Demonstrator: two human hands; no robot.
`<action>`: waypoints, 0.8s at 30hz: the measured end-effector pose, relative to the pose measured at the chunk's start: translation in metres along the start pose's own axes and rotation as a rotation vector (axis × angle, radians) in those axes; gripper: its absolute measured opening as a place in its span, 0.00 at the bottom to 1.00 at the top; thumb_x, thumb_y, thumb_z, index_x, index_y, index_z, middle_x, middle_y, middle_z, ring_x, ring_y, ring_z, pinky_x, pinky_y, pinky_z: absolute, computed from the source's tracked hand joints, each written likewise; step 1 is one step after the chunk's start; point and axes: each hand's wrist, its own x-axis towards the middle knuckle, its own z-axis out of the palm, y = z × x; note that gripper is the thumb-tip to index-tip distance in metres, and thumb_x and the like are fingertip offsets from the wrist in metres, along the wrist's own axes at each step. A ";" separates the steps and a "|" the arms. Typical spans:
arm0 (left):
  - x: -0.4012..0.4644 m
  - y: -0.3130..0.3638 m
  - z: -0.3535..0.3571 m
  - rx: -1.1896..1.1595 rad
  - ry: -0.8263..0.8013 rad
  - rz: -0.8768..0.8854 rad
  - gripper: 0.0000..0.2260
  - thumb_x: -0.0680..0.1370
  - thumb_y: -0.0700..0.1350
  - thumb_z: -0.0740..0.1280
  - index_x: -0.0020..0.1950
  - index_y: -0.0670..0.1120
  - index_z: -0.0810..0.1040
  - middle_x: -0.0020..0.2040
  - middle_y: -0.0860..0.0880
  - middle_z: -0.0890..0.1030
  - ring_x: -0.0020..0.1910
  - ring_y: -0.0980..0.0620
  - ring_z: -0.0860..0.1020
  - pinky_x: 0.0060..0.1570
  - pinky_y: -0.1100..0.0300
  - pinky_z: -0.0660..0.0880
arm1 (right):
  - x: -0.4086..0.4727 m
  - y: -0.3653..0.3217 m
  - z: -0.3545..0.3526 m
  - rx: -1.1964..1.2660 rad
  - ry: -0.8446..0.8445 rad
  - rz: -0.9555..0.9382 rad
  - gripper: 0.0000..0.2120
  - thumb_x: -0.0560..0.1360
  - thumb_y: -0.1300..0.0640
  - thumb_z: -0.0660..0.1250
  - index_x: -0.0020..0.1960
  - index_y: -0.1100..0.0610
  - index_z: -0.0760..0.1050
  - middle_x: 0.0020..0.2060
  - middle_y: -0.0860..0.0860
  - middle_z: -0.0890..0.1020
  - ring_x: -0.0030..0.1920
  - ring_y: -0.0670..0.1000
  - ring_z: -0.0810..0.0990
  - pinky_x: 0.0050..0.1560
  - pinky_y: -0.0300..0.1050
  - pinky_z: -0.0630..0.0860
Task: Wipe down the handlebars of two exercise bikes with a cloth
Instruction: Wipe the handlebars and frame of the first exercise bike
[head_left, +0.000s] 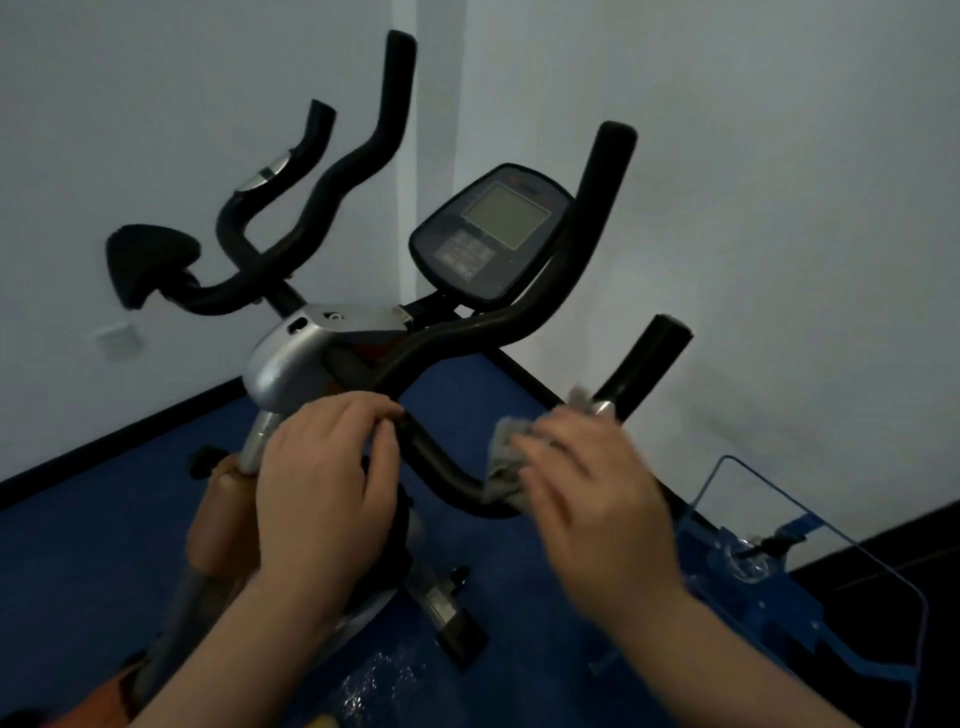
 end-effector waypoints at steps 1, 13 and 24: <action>-0.004 -0.007 0.000 0.038 0.034 -0.018 0.10 0.77 0.46 0.58 0.50 0.49 0.78 0.48 0.53 0.81 0.48 0.54 0.76 0.50 0.57 0.69 | -0.002 -0.018 0.012 -0.046 -0.054 -0.038 0.12 0.74 0.56 0.65 0.57 0.55 0.78 0.51 0.52 0.82 0.53 0.51 0.78 0.63 0.50 0.72; -0.012 -0.017 0.003 -0.099 0.180 -0.327 0.09 0.78 0.51 0.54 0.52 0.57 0.73 0.45 0.62 0.73 0.44 0.64 0.71 0.38 0.71 0.64 | 0.041 -0.038 0.018 -0.066 -0.523 -0.161 0.23 0.80 0.47 0.44 0.69 0.54 0.65 0.54 0.50 0.79 0.44 0.53 0.80 0.38 0.48 0.75; -0.011 -0.019 0.001 -0.191 0.124 -0.349 0.07 0.76 0.53 0.54 0.50 0.63 0.69 0.39 0.61 0.75 0.36 0.61 0.74 0.33 0.67 0.64 | 0.057 -0.045 0.043 -0.013 -0.438 -0.018 0.17 0.81 0.49 0.51 0.65 0.53 0.70 0.50 0.50 0.78 0.43 0.52 0.78 0.36 0.42 0.63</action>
